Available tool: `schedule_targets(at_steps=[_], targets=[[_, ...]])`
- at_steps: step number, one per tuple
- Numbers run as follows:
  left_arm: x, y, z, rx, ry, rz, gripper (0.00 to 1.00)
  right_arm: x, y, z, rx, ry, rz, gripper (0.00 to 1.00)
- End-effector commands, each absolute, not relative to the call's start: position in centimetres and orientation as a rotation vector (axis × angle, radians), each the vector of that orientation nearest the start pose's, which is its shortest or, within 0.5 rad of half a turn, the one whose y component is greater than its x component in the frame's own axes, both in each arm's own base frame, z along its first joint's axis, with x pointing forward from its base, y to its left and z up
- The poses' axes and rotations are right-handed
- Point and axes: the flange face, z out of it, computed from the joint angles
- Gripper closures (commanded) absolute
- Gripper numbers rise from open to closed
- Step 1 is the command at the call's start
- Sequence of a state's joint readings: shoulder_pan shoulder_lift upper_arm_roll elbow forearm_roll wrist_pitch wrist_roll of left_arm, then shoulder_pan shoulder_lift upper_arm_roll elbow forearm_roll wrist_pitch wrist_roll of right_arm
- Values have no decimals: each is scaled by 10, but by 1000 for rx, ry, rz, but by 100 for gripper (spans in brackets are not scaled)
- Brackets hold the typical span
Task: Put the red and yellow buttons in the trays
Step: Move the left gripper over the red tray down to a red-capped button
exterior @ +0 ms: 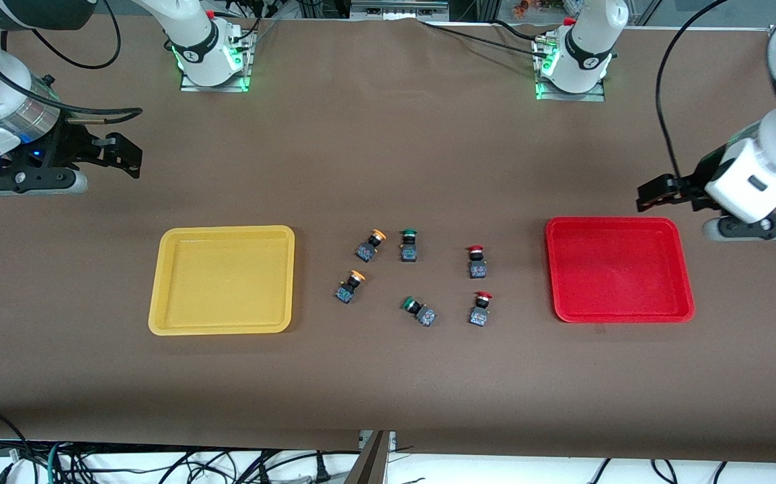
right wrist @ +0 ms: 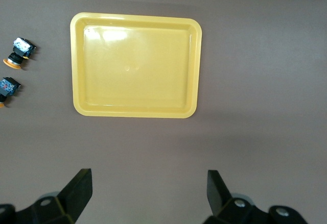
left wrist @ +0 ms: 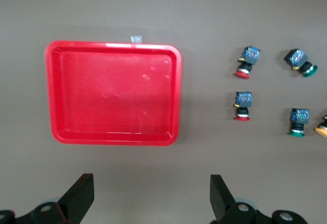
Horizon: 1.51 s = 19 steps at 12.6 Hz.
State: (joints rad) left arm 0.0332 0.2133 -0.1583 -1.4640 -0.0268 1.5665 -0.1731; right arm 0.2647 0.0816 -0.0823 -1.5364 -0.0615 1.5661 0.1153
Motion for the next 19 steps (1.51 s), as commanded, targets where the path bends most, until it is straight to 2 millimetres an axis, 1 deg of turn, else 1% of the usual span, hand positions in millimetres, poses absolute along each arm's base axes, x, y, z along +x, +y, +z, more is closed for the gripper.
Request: schedule_targets(at_steps=[1,2,3,4,5,6,7,8,11,12,14,16,18,19], targets=[[614,-113,539,-3166,-52,207,0,566,99,602,-3222,-98,47,1],[615,-121,534,-3163,-79,218,0,566,99,603,-3221,-98,44,1],[619,-125,525,-3163,-121,221,0,566,99,602,-3222,-98,47,1],[626,-137,509,-3172,-138,212,0,566,99,603,-3221,-98,44,1],[634,-150,486,-3180,-142,209,0,566,99,603,-3221,-98,42,1],[638,-163,473,-3186,-156,203,0,566,99,603,-3221,-98,42,1],[639,-182,464,-3190,-160,191,0,566,99,603,-3221,-98,42,1],[640,-194,457,-3193,-165,182,0,566,100,603,-3219,-98,40,1],[641,-238,423,-3203,-139,167,0,566,99,603,-3220,-96,40,1],[640,-249,415,-3205,-146,157,0,567,99,603,-3219,-96,37,1],[640,-273,390,-3210,-122,145,0,567,99,603,-3219,-96,37,1],[640,-289,372,-3215,-90,125,0,567,99,603,-3219,-96,37,1],[643,-292,351,-3218,-85,126,0,566,99,603,-3220,-95,42,1],[642,-298,337,-3216,-58,146,0,566,100,603,-3219,-98,37,1]])
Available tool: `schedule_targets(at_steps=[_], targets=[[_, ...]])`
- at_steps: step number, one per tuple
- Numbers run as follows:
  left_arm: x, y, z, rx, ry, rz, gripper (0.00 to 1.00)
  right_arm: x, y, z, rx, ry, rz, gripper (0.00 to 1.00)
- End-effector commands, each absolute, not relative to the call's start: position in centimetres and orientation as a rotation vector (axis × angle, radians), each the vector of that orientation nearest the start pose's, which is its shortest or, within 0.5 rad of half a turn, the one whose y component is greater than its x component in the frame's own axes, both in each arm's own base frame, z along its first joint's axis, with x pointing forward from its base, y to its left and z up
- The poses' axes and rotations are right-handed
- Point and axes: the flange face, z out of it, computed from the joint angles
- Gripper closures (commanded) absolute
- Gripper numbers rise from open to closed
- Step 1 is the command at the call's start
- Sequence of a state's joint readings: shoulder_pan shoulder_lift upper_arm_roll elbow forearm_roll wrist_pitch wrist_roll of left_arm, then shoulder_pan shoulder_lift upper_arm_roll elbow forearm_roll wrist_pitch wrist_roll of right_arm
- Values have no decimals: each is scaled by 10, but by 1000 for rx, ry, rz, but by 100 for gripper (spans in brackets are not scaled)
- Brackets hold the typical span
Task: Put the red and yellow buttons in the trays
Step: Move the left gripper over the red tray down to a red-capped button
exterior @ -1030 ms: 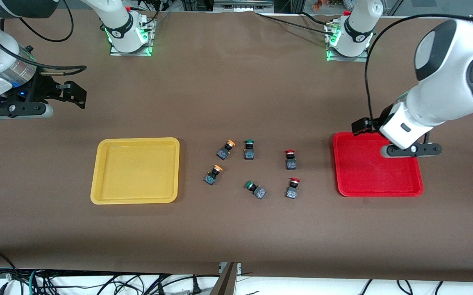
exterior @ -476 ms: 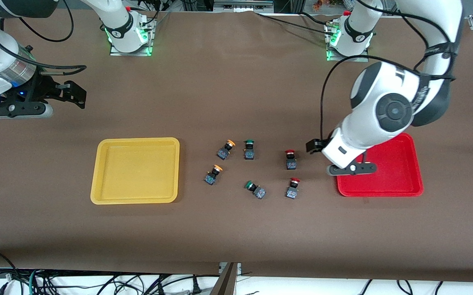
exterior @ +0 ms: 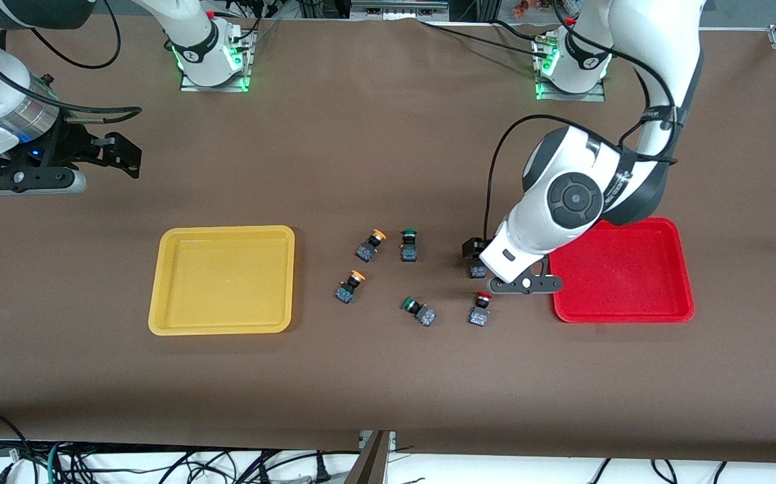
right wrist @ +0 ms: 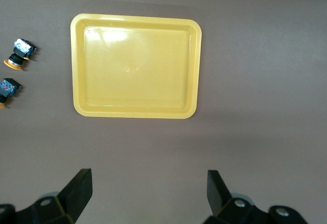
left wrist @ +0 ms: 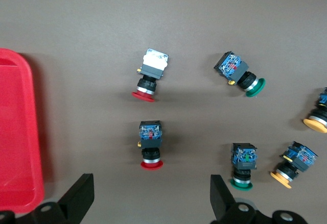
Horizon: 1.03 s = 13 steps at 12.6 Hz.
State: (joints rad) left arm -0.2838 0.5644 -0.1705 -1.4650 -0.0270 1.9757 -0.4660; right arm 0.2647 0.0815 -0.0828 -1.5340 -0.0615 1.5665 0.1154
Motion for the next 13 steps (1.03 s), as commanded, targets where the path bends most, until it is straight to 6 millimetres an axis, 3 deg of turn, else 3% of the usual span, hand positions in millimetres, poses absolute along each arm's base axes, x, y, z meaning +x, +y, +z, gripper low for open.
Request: schedule_targets(at_steps=[1,3,7,8,9,11,13], targets=[[641,-306,321,-3220,-44,147,0,566,100,603,-3219,-98,37,1],[634,-327,286,-3223,-23,151,0,566,100,603,-3219,-96,37,1],[625,-323,246,-3190,11,159,0,566,100,603,-3220,-96,40,1],[619,-316,200,-3066,164,117,0,576,105,595,-3217,-112,0,1],[620,-309,196,-3036,188,105,0,585,106,589,-3213,-123,-41,1],[621,-302,195,-3029,183,109,0,583,113,589,-3193,-136,-39,1],[619,-306,192,-3029,183,109,0,584,138,573,-3196,-190,-1,1]])
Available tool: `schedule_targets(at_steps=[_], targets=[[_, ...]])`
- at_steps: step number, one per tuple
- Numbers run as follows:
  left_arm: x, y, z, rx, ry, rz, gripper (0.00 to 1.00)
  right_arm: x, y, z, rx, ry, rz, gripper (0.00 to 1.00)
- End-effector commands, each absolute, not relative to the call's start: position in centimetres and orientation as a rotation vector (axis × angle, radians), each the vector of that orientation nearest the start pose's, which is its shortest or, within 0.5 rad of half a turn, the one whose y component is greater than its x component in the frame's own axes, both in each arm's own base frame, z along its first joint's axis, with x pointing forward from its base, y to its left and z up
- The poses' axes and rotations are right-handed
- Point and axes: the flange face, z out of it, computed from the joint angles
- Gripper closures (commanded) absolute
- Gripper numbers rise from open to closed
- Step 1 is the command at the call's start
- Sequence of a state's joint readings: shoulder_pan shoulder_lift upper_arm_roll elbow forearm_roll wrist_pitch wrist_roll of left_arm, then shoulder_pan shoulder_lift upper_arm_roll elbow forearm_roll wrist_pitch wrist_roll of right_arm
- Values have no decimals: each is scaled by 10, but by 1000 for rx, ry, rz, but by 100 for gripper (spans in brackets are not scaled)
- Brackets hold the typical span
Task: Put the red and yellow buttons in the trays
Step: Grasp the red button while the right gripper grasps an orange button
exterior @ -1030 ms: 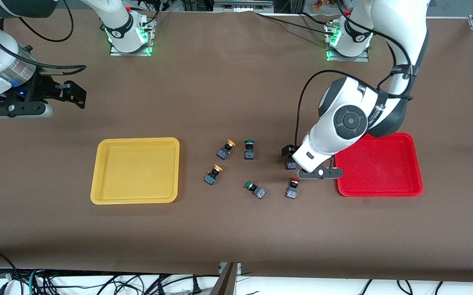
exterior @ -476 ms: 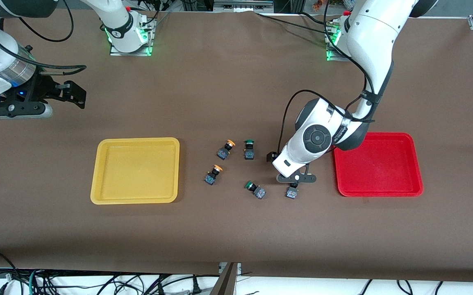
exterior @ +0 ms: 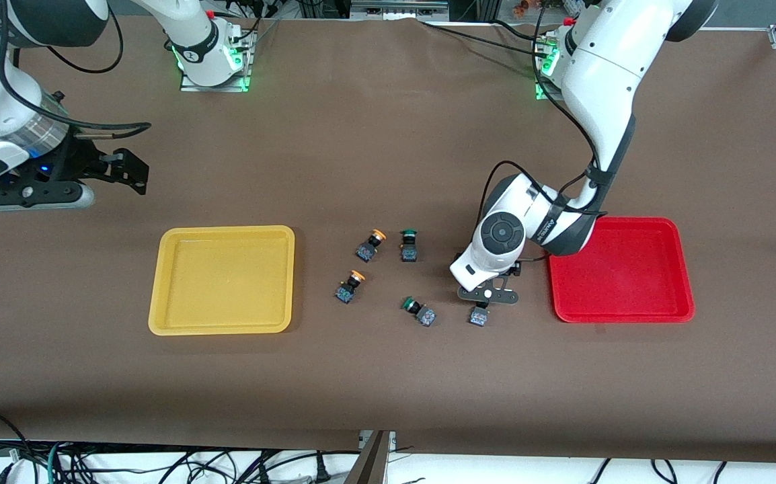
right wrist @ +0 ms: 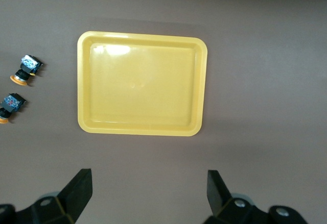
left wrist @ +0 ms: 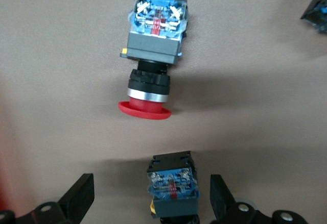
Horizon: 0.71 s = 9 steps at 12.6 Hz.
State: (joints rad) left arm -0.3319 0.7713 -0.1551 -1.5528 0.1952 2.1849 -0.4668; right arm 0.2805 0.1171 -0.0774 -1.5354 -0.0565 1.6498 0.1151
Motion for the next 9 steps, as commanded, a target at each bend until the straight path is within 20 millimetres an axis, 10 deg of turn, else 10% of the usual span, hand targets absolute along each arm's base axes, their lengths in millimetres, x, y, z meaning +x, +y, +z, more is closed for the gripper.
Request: schedule_targets(at_steps=[1,6,9], targets=[[621,-306,191,-3039,180,88,0,596,144,543,-3206,-232,76,1],[621,-306,189,-3049,173,87,17,611,204,429,-3221,-383,318,1],[621,-306,189,-3050,172,88,73,624,283,378,-3200,-315,186,1]])
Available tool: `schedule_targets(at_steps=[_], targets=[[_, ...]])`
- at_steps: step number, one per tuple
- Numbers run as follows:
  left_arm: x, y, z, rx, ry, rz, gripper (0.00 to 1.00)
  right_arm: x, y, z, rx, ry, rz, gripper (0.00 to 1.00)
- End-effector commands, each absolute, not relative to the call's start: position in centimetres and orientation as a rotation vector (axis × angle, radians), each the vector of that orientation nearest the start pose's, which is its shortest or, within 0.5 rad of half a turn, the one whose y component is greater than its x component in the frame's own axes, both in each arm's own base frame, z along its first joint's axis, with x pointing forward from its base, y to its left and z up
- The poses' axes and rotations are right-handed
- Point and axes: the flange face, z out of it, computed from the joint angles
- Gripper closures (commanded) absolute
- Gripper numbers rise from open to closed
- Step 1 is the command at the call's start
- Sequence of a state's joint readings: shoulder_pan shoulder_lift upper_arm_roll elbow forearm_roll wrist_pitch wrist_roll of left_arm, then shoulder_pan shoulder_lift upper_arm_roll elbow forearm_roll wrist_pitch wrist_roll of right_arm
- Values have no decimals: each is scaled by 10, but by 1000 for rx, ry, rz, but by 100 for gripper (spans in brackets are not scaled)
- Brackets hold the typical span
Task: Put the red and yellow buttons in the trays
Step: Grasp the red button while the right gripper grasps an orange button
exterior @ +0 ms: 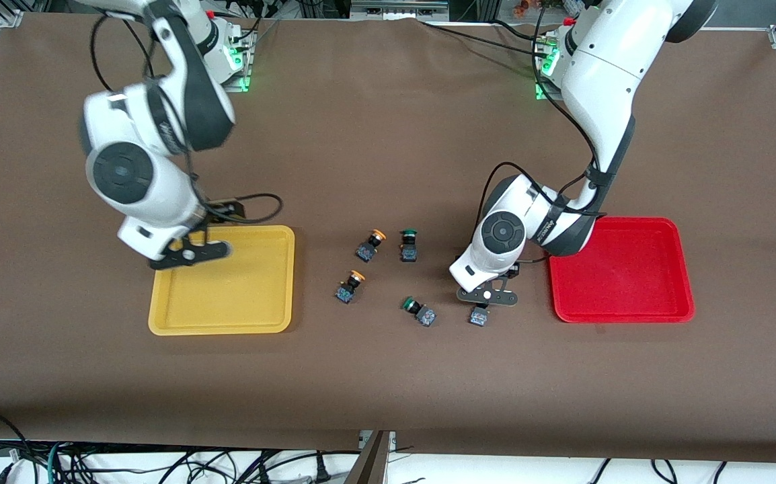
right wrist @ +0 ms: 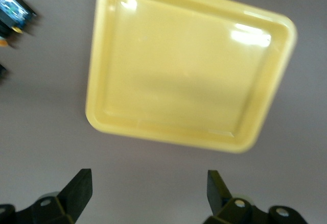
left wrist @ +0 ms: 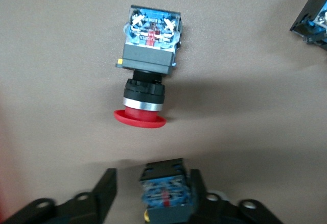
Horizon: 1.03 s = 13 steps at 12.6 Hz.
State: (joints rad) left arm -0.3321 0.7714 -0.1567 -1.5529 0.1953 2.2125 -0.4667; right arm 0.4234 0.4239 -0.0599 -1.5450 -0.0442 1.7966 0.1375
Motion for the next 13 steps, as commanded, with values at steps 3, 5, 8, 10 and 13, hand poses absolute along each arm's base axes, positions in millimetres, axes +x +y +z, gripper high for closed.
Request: schedule_targets(at_steps=[3,5,8,10,13], targets=[[625,-301,197,-3053,165,88,100,642,337,325,-3181,-23,126,1],[634,-285,223,-3061,156,90,100,655,354,297,-2995,181,46,1],[662,-210,265,-3141,216,156,100,662,369,242,-2922,308,-61,1],[678,-149,276,-3163,300,149,100,662,377,222,-2892,380,-119,1],[687,-72,269,-3163,404,168,100,653,391,194,-2877,432,-140,1]])
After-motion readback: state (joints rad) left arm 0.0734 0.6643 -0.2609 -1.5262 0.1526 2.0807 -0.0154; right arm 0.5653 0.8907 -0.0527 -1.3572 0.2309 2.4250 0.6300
